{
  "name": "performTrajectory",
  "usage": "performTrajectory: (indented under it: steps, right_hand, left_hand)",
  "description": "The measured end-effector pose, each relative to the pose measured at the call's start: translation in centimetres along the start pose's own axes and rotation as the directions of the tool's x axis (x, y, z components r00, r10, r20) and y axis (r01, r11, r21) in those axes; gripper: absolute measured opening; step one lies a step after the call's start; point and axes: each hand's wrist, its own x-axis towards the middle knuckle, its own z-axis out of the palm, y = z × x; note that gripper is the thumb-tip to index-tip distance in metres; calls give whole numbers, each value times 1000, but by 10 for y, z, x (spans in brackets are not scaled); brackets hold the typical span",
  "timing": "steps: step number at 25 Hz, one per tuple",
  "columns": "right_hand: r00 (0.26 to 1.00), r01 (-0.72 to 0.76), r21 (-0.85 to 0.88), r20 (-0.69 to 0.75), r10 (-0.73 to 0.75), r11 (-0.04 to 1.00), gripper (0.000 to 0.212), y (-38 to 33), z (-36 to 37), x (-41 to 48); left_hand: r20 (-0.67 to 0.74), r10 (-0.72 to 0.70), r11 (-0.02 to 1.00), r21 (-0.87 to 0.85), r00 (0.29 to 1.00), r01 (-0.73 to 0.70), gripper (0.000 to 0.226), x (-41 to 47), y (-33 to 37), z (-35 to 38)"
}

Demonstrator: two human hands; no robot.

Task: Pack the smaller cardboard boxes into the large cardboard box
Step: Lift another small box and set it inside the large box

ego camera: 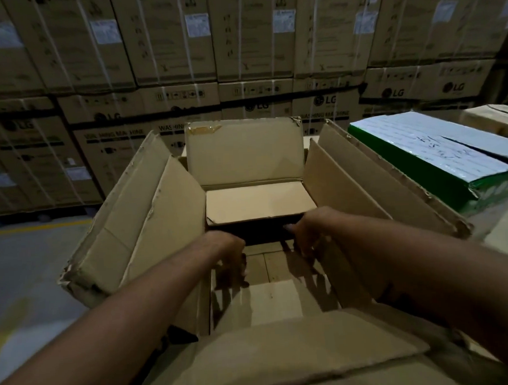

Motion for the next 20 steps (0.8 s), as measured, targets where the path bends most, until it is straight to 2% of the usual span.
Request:
performTrajectory:
  steps: [2,4,7,8,10,13,16,18,20]
  right_hand:
    - [984,57,106,-177,-37,993,92,1,-1,13]
    - [910,100,157,-414,-26,983,84,6,-19,17]
    - [788,67,146,-615,38,987,102,23,-58,28]
    - [770,57,167,-635,64,984,104,32,-70,34]
    - [792,8,165,-603,94,986,103,50,-85,47]
    - [829,-94,8,-553,83,996,99,61,-87,64]
    - [770,-197,-148,-635,60,969,88,56,-70,96]
    - [726,-263,-195,-685,61,945,85,53,-64,107]
    - [738,-277,-202,-671,73,939,84,55,-65,105]
  left_hand:
    - [-138,-9,997,72,990,19,95,15,-11,0]
    - [-364,9,990,135,932,43,90,27,-27,-17]
    - [-544,-65,989,76,836,127,94,42,-52,-56]
    - [-569,-94,983,76,817,166,93,48,-63,-67]
    - [-583,-142,965,100,800,244,84,64,-86,-76]
    - [-571,-127,945,179,811,274,71,85,-106,-73]
    - [-550,-50,929,281,834,241,75,98,-101,-69]
    - [-541,-45,920,304,840,246,81,105,-101,-68]
    - [-509,-49,920,312,859,237,87,107,-105,-72]
